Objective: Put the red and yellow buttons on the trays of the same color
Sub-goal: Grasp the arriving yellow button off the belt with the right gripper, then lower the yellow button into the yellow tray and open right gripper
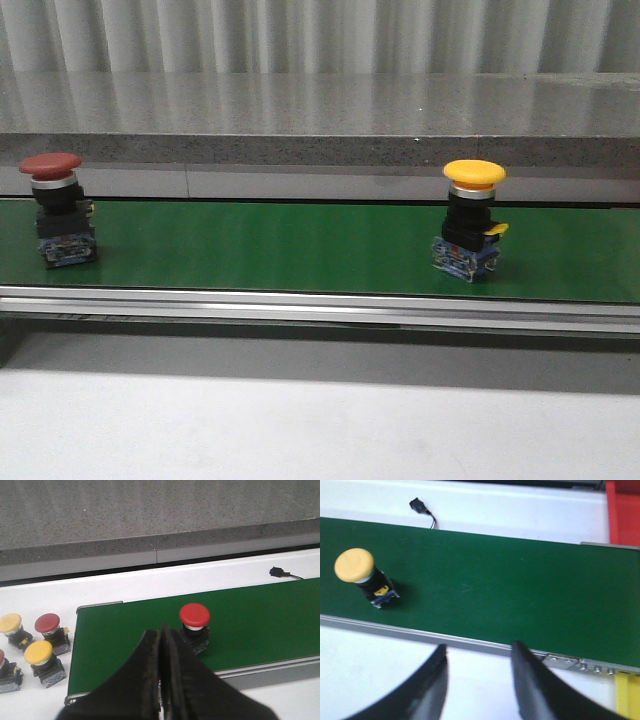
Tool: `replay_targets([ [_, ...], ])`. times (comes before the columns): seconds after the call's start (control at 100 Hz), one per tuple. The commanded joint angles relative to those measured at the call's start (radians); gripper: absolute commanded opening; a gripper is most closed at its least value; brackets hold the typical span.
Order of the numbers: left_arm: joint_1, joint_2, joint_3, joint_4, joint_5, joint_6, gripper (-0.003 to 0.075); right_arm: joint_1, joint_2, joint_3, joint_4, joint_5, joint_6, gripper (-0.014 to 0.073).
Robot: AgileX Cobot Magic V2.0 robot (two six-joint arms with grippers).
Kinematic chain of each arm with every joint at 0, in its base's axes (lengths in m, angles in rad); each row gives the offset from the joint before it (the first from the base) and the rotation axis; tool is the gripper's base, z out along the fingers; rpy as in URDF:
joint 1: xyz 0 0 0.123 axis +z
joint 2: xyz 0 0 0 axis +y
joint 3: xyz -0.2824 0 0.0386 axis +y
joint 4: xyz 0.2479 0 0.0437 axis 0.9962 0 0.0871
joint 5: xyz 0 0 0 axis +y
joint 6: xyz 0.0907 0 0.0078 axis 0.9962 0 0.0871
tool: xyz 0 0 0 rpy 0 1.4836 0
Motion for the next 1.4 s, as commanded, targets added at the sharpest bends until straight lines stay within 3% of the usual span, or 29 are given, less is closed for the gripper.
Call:
replay_targets([
  [0.0,-0.008,0.004,-0.027,-0.015,-0.082,0.000,-0.0020,0.018,0.092,-0.092,0.029,-0.001,-0.012,0.0611],
  [0.06,-0.008,0.004,-0.027,-0.015,-0.082,0.000,-0.0020,0.032,0.145,-0.134,0.032,0.035,-0.012,0.0667],
  [0.32,-0.008,0.006,-0.027,-0.015,-0.082,0.000,-0.0020,0.132,0.409,-0.307,0.043,0.203,-0.083,0.0625],
  [0.69,-0.008,0.006,-0.027,-0.015,-0.082,0.000,-0.0020,0.141,0.668,-0.412,0.118,0.184,-0.192,0.0618],
  [0.8,-0.008,0.006,-0.027,-0.015,-0.082,0.000,-0.0020,0.139,0.704,-0.413,0.117,0.134,-0.192,0.0530],
  [0.95,-0.008,0.006,-0.027,-0.015,-0.082,0.000,-0.0020,0.139,0.719,-0.413,0.117,0.121,-0.192,0.0252],
  [1.02,-0.008,0.006,-0.027,-0.015,-0.082,0.000,-0.0020,0.139,0.714,-0.413,0.117,0.106,-0.186,0.0164],
  [1.18,-0.008,0.006,-0.027,-0.015,-0.082,0.000,-0.0020,0.116,0.680,-0.413,0.117,0.096,-0.163,0.0143],
  [1.39,-0.008,0.006,-0.027,-0.015,-0.082,0.000,-0.0020,-0.052,0.582,-0.412,0.115,0.096,-0.068,0.0143],
])
